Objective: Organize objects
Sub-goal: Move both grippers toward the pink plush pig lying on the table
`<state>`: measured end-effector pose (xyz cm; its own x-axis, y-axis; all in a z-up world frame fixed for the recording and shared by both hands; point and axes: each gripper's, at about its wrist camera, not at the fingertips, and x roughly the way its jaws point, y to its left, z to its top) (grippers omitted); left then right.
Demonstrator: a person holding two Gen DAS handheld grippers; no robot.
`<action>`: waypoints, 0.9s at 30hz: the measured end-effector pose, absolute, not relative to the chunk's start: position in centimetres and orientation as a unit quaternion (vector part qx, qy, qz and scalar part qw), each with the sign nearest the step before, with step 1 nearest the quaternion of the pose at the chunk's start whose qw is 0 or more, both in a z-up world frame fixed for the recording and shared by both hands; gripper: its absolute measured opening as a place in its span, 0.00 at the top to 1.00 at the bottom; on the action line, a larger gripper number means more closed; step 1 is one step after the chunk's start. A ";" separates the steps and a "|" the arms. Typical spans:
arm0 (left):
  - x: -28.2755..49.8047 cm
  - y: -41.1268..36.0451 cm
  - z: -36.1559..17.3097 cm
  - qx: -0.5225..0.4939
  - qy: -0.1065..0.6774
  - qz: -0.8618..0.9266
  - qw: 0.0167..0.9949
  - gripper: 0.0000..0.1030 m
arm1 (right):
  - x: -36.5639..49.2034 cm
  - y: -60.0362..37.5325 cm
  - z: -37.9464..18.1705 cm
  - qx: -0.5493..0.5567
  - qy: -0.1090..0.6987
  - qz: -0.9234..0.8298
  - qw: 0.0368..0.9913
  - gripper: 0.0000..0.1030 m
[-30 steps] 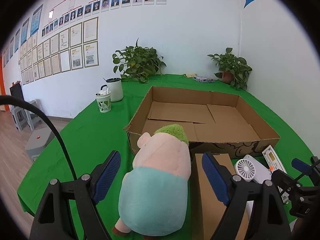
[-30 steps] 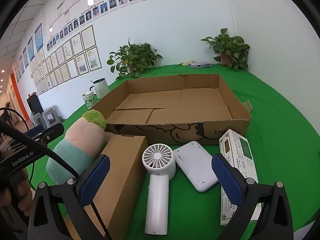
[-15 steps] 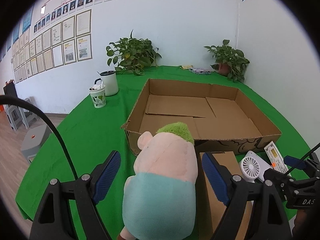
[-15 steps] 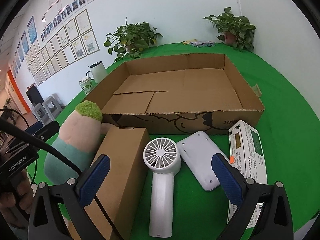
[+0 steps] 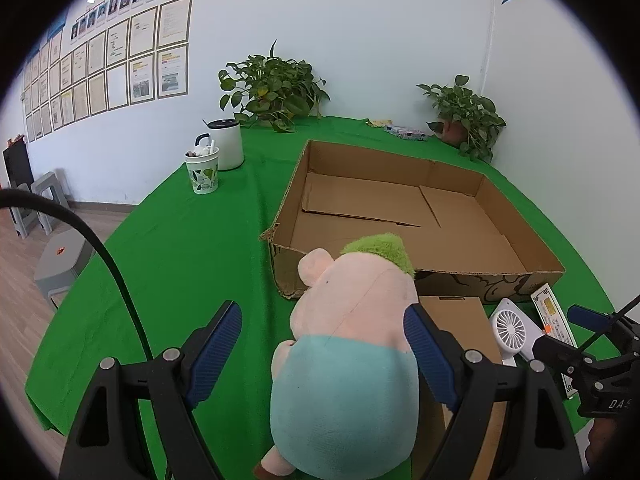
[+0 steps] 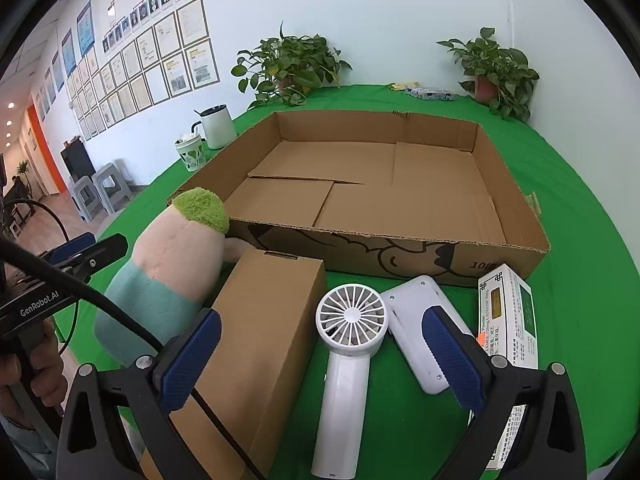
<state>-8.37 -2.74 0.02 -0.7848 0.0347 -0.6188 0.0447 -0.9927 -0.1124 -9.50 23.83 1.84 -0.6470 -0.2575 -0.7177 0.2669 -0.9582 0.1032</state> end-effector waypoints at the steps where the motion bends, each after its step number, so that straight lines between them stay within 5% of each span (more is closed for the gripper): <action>1: -8.4 -2.5 0.0 0.328 0.058 -0.943 -0.002 0.19 | -9.5 23.8 1.8 0.396 0.006 -0.907 0.143 0.02; 27: -8.9 1.2 0.0 0.340 0.025 -0.938 -0.056 0.20 | -8.3 28.0 1.6 0.415 0.015 -0.907 0.071 0.04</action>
<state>-8.87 1.22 -0.03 -0.7620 0.1227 -0.6358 -0.0886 -0.9924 -0.0853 -8.30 27.96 1.60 -0.6461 -0.1173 -0.7542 0.1413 -0.9894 0.0328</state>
